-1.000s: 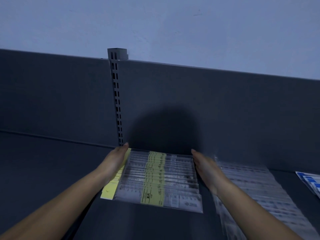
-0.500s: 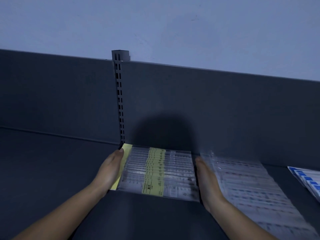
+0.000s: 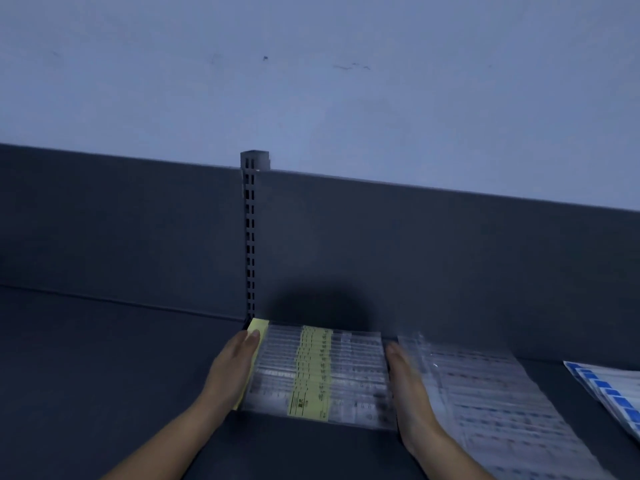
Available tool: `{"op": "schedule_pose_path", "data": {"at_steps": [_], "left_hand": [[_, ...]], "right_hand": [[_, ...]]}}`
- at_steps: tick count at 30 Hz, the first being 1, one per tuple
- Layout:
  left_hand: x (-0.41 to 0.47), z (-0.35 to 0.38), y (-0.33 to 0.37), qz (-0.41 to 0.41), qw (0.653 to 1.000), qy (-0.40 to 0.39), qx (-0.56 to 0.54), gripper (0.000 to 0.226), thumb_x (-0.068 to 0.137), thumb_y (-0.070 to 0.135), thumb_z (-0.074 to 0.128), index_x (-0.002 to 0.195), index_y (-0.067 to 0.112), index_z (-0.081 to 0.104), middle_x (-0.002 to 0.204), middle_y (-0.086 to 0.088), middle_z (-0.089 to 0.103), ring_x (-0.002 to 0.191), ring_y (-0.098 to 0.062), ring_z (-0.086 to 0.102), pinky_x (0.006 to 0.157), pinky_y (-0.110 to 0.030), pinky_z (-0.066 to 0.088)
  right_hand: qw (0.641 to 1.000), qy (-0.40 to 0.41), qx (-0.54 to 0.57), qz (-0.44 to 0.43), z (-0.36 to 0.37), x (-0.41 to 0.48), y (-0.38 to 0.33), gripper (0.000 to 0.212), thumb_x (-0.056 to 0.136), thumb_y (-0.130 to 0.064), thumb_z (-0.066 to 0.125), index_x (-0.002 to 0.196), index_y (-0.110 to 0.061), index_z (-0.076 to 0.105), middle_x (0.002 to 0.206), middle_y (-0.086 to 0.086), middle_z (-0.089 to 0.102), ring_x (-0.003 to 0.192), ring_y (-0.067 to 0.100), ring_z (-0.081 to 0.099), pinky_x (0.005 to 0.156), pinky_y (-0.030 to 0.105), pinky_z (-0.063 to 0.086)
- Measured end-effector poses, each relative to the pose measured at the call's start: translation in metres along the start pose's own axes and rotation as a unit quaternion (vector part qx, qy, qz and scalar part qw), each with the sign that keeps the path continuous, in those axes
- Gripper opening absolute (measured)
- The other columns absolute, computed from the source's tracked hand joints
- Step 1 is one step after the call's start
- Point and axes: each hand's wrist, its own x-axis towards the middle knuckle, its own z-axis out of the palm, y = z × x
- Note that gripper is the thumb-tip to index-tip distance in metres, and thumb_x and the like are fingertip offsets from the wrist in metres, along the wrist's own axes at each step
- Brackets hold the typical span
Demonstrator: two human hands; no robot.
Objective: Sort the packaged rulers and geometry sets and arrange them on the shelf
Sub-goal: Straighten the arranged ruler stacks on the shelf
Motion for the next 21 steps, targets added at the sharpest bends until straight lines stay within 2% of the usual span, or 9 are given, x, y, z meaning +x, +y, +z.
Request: {"op": "schedule_pose_path", "data": {"at_steps": [4, 7, 10, 12, 14, 18, 20, 21], "left_hand": [[0.007, -0.001, -0.005, 0.014, 0.999, -0.007, 0.029, 0.054, 0.098, 0.042, 0.038, 0.143, 0.013, 0.036, 0.149, -0.003, 0.036, 0.137, -0.019, 0.033, 0.112, -0.033, 0.022], [0.011, -0.002, -0.005, 0.017, 0.999, -0.013, 0.044, 0.054, 0.098, 0.042, 0.039, 0.143, 0.013, 0.036, 0.149, -0.005, 0.037, 0.136, -0.02, 0.034, 0.111, -0.034, 0.024], [0.014, -0.003, -0.003, 0.011, 0.998, -0.032, 0.058, 0.057, 0.097, 0.044, 0.04, 0.144, 0.012, 0.035, 0.15, -0.005, 0.035, 0.137, -0.021, 0.033, 0.11, -0.034, 0.025], [0.017, -0.004, -0.003, 0.009, 0.997, -0.036, 0.062, 0.058, 0.096, 0.045, 0.041, 0.144, 0.012, 0.035, 0.15, -0.005, 0.035, 0.137, -0.022, 0.033, 0.11, -0.034, 0.025], [0.018, -0.004, -0.003, 0.009, 0.997, -0.037, 0.067, 0.058, 0.096, 0.044, 0.042, 0.144, 0.012, 0.035, 0.15, -0.005, 0.034, 0.137, -0.022, 0.033, 0.11, -0.034, 0.025], [0.015, -0.001, -0.005, 0.023, 0.996, -0.014, 0.09, 0.058, 0.096, 0.043, 0.045, 0.143, 0.011, 0.035, 0.15, -0.005, 0.035, 0.137, -0.021, 0.033, 0.109, -0.033, 0.025], [0.015, 0.002, -0.004, 0.033, 0.991, 0.003, 0.13, 0.055, 0.096, 0.04, 0.045, 0.141, 0.009, 0.038, 0.146, -0.006, 0.039, 0.135, -0.022, 0.036, 0.106, -0.033, 0.028], [0.015, 0.005, -0.004, 0.041, 0.989, 0.007, 0.145, 0.047, 0.096, 0.037, 0.045, 0.134, 0.009, 0.046, 0.139, -0.007, 0.046, 0.13, -0.024, 0.041, 0.102, -0.032, 0.031]], "right_hand": [[1.0, 0.004, -0.01, -0.028, -0.002, 0.013, 0.005, 0.072, 0.069, -0.068, 0.051, 0.13, -0.029, 0.052, 0.135, -0.005, 0.054, 0.124, 0.017, 0.051, 0.105, 0.049, 0.039], [0.999, 0.008, -0.029, -0.043, 0.005, 0.004, -0.006, 0.049, 0.091, -0.044, 0.049, 0.135, -0.022, 0.049, 0.138, -0.004, 0.05, 0.126, 0.017, 0.048, 0.104, 0.039, 0.039], [0.997, 0.022, -0.035, -0.058, 0.006, 0.005, -0.007, 0.04, 0.096, -0.031, 0.047, 0.133, -0.018, 0.05, 0.136, -0.002, 0.051, 0.122, 0.019, 0.05, 0.085, 0.029, 0.046], [0.997, 0.044, -0.03, -0.059, 0.005, 0.005, -0.007, 0.038, 0.096, -0.027, 0.048, 0.132, -0.016, 0.051, 0.132, 0.001, 0.054, 0.111, 0.021, 0.056, 0.078, 0.033, 0.051], [0.997, 0.036, -0.015, -0.059, 0.004, 0.006, -0.008, 0.039, 0.096, -0.024, 0.048, 0.134, -0.016, 0.049, 0.133, 0.0, 0.052, 0.112, 0.02, 0.054, 0.09, 0.04, 0.049], [0.998, 0.011, 0.004, -0.058, 0.006, 0.01, -0.015, 0.042, 0.096, -0.019, 0.049, 0.136, -0.009, 0.046, 0.132, -0.001, 0.05, 0.126, 0.015, 0.045, 0.105, 0.027, 0.031], [0.999, 0.021, -0.016, -0.042, 0.006, 0.018, -0.012, 0.042, 0.095, -0.025, 0.05, 0.134, -0.01, 0.05, 0.136, 0.002, 0.052, 0.124, 0.018, 0.05, 0.108, 0.035, 0.036], [0.999, 0.015, -0.025, -0.03, 0.004, 0.024, -0.009, 0.043, 0.094, -0.028, 0.049, 0.134, -0.011, 0.05, 0.136, 0.004, 0.053, 0.122, 0.019, 0.052, 0.106, 0.04, 0.04]]}}
